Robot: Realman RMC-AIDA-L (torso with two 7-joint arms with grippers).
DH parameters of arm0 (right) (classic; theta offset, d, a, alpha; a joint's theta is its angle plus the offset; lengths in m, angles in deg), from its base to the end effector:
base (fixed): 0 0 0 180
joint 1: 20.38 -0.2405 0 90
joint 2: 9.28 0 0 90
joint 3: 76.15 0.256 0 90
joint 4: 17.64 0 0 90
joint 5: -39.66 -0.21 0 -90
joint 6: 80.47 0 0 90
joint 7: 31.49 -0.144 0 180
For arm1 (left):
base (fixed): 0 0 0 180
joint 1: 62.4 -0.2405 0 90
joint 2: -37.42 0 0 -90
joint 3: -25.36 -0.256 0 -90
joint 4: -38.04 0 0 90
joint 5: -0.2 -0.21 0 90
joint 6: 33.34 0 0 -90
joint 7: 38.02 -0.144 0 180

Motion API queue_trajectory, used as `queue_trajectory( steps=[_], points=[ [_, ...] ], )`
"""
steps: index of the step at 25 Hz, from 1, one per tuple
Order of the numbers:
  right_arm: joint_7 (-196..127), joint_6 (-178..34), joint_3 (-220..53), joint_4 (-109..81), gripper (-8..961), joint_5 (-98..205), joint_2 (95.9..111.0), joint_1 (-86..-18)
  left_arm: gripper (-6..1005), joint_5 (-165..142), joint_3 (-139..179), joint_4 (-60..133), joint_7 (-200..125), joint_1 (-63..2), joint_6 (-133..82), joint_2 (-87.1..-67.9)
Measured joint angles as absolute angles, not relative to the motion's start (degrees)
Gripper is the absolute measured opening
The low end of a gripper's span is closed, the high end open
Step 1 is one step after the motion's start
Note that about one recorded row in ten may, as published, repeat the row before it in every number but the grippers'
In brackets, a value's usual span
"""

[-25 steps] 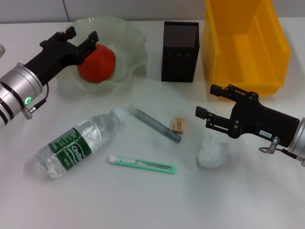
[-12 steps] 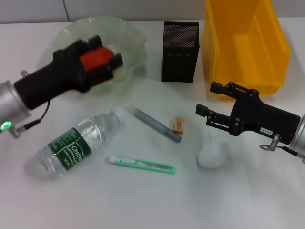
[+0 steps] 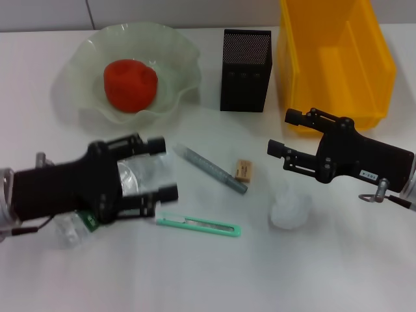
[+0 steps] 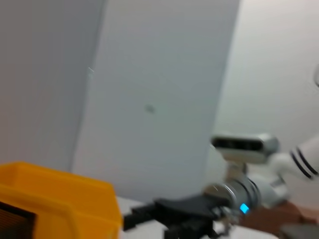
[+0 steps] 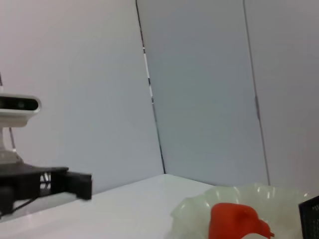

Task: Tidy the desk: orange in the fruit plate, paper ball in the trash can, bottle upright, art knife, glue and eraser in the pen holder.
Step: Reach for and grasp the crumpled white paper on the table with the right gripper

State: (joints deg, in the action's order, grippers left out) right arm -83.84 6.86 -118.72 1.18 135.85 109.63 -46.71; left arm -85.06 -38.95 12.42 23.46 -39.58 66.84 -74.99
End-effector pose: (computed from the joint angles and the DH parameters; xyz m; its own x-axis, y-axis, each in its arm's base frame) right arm 0.2781 0.2968 -0.0339 0.7116 -0.1528 -0.6857 -0.4304 -0.8663 -0.2536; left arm -0.2693 0.2681 -0.0001 0.7196 0.1906 0.6678 0.2679 -0.9633 -0.0137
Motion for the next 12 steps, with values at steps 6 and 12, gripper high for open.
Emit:
queue_trajectory(
  steps=[6, 12],
  points=[
    [-85.10, 7.09, -118.73, 1.79, 708, 136.76, 109.63, -46.75, 823, -87.35, -37.24, 12.17, 21.46, -40.10, 65.43, -75.10],
    [-85.82, 7.77, -118.70, 2.21, 705, 136.98, 109.38, -46.27, 821, -87.39, -35.07, 11.95, 20.16, -41.38, 62.31, -75.16]
  ],
)
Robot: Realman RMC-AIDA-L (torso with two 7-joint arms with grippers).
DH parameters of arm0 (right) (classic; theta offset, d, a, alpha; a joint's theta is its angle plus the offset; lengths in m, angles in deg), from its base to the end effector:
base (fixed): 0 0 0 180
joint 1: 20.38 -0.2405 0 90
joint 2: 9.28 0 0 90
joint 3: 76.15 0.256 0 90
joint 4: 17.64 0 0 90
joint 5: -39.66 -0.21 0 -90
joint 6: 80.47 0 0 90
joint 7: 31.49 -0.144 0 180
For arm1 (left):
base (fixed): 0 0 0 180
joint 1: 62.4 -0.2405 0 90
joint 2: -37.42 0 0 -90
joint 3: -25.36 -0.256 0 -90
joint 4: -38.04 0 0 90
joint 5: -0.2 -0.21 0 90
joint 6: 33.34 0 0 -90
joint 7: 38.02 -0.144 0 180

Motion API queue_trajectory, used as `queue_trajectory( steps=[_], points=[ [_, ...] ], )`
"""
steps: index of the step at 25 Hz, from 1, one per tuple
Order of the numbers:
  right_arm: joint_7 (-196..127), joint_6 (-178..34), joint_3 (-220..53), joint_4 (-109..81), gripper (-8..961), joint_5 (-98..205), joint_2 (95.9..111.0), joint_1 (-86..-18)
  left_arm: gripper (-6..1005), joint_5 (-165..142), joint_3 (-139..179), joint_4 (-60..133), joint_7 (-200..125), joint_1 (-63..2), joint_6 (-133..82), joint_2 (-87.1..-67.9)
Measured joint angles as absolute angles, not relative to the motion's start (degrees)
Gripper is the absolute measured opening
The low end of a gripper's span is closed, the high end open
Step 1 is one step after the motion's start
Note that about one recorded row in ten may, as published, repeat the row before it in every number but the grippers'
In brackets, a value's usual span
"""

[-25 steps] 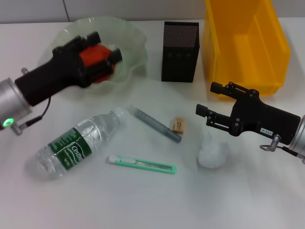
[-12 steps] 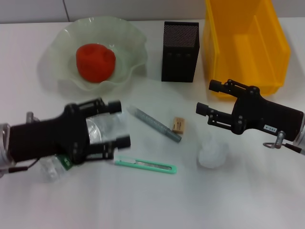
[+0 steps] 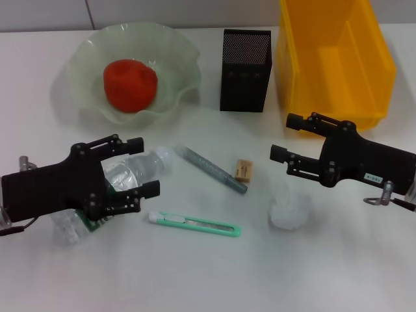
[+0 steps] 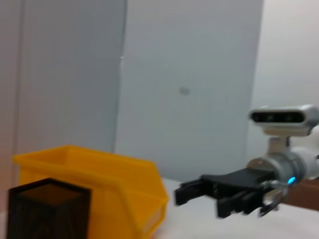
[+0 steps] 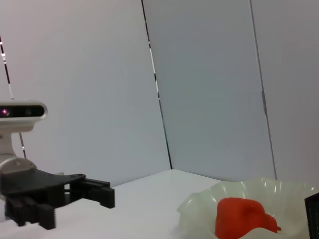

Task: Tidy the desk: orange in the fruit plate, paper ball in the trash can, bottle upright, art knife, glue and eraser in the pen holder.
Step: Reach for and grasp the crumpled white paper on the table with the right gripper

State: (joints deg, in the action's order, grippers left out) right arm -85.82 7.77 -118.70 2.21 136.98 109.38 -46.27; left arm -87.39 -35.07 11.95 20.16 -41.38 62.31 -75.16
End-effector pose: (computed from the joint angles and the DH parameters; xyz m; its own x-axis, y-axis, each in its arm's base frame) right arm 0.2799 0.2945 -0.0308 0.7099 -0.1740 -0.6824 -0.4352 -0.8702 -0.2308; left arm -0.2876 0.2715 0.0024 0.7559 0.1568 0.6357 0.3089 -0.9414 -0.1351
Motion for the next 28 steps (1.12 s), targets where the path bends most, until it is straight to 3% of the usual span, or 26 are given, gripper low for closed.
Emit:
queue_trajectory(
  steps=[10, 17, 21, 28],
  points=[
    [-89.53, 8.61, -118.63, 4.79, 700, 138.92, 108.56, -46.21, 819, -90.50, -34.81, 11.51, 19.87, -41.81, 60.37, -74.81],
    [-108.00, 17.23, -118.55, 22.66, 697, 148.85, 108.42, -46.74, 818, -90.54, -34.77, 11.49, 19.29, -41.83, 60.70, -74.95],
    [-119.95, 22.67, -118.68, 35.01, 695, 159.07, 108.41, -50.86, 817, -90.58, -34.75, 11.49, 19.19, -41.72, 60.82, -75.13],
    [-127.95, 23.51, -123.78, 40.72, 692, 172.83, 108.44, -59.82, 815, -90.59, -34.82, 11.51, 19.18, -41.46, 61.05, -75.32]
  ],
)
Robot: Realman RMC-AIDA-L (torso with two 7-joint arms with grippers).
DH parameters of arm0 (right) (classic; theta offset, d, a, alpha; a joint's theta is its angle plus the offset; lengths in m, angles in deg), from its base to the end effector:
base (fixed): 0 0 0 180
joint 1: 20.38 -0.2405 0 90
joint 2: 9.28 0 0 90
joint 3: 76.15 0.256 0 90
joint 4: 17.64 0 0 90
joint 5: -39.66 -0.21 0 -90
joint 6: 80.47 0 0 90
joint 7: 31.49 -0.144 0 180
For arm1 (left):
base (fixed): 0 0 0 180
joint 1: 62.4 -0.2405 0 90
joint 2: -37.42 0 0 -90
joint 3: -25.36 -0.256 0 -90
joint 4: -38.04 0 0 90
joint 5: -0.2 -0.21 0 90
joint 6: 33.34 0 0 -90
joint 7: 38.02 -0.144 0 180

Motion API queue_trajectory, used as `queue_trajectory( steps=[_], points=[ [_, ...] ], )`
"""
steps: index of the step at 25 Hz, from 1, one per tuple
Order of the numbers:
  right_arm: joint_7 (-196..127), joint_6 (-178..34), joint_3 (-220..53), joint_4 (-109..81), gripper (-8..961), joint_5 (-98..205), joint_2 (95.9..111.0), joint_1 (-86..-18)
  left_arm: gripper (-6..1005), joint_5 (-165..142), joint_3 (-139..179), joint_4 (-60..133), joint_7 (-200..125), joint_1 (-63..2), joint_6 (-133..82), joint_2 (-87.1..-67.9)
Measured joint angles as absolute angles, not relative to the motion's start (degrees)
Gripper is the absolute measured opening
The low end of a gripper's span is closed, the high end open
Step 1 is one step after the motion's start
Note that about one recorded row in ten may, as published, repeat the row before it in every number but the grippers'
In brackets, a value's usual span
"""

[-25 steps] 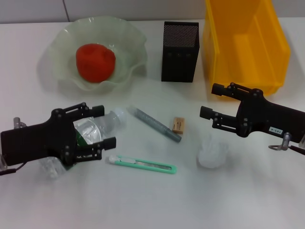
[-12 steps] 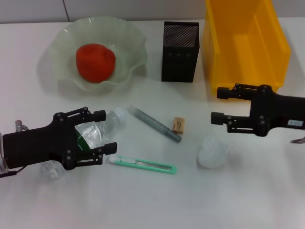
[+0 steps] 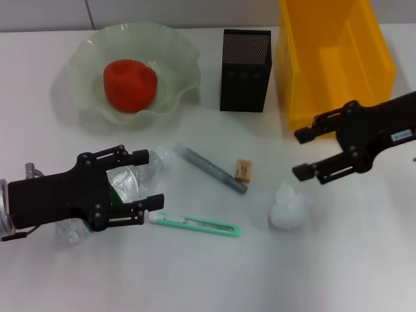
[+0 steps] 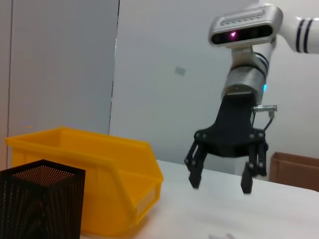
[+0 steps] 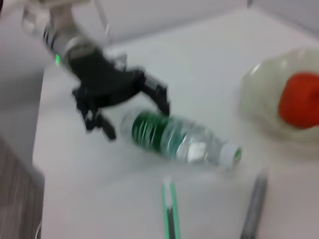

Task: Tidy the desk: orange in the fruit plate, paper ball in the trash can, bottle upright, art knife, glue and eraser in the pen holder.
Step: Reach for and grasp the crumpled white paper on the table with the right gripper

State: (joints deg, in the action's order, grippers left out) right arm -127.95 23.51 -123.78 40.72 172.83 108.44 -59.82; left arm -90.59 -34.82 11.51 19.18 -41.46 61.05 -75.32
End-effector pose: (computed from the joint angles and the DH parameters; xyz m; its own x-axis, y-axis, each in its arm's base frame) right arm 0.2003 0.3484 0.0332 0.9623 -0.2622 -0.0718 -0.2639 -0.9644 -0.0157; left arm -0.2928 0.2694 -0.0025 0.7919 0.1560 0.5904 0.2906 -0.9466 -0.1396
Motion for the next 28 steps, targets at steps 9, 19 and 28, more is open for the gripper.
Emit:
queue_trajectory(
  steps=[9, 19, 28],
  points=[
    [-133.18, 19.08, -136.20, 42.82, 688, 180.84, 109.78, -63.93, 813, -90.54, -34.34, 11.61, 19.35, -41.34, 61.11, -75.34],
    [-134.80, 15.69, -144.53, 41.65, 683, 181.78, 109.90, -64.17, 811, -90.21, -34.17, 11.90, 19.44, -41.53, 61.13, -75.35],
    [-135.75, 12.64, -149.44, 38.32, 679, 181.84, 110.06, -64.32, 809, -90.14, -34.14, 11.84, 19.49, -41.73, 61.21, -75.43]
  ],
)
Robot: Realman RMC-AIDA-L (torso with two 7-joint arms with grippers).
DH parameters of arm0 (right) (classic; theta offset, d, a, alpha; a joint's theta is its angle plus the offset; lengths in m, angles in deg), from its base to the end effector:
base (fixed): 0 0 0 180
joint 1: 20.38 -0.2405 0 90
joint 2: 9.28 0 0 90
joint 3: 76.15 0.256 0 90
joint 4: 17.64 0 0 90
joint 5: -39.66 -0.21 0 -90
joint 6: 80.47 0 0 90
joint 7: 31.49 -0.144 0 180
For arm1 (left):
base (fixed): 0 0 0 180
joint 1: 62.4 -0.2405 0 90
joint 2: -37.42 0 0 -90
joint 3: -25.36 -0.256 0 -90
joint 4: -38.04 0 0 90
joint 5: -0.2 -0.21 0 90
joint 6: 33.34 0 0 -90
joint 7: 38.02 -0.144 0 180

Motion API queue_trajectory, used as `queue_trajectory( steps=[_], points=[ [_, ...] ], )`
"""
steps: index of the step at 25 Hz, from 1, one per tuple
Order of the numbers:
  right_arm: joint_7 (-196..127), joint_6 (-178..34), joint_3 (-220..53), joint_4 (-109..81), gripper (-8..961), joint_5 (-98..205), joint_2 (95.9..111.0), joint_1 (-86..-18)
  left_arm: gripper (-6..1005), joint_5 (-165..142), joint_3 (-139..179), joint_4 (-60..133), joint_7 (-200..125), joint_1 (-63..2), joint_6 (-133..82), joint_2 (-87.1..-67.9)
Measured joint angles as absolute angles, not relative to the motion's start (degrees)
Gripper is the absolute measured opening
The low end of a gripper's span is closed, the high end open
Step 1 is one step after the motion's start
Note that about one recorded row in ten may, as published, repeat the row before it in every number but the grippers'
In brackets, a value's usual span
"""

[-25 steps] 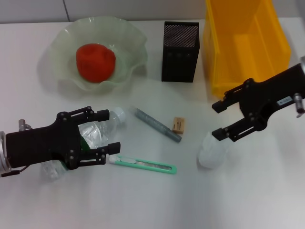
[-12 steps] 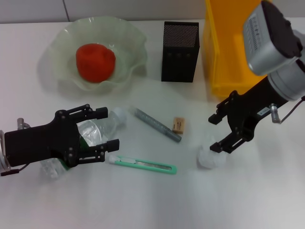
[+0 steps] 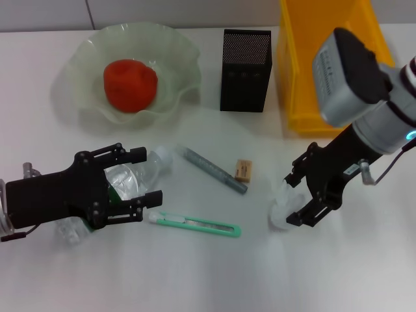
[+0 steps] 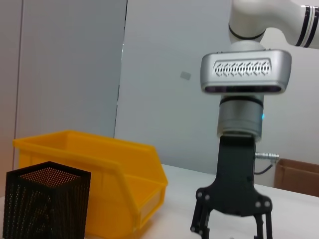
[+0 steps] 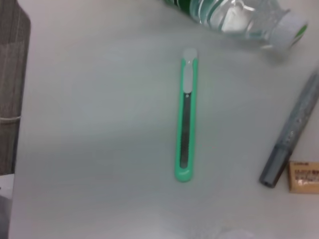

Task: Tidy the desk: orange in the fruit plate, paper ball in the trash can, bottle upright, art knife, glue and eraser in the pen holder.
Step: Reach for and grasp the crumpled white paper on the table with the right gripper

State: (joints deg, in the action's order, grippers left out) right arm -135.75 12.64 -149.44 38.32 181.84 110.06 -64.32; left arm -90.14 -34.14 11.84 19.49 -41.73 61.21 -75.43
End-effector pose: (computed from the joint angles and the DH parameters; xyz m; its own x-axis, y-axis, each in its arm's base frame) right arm 0.1849 0.3517 -0.0341 0.9319 -0.1167 0.3435 -0.1366 -0.9900 0.0341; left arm -0.2936 0.2687 -0.0016 0.7793 0.1651 0.6046 0.3095 -0.9402 -0.1423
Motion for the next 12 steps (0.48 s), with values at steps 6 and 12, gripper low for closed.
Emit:
queue_trajectory(
  steps=[6, 12],
  points=[
    [-135.87, 10.67, -151.18, 36.59, 676, 181.70, 110.14, -64.53, 808, -90.29, -34.15, 11.84, 19.58, -41.79, 61.23, -75.44],
    [-135.84, 9.77, -151.23, 36.54, 673, 181.51, 110.16, -64.22, 807, -90.40, -34.14, 11.65, 19.78, -41.84, 61.23, -75.35]
  ],
)
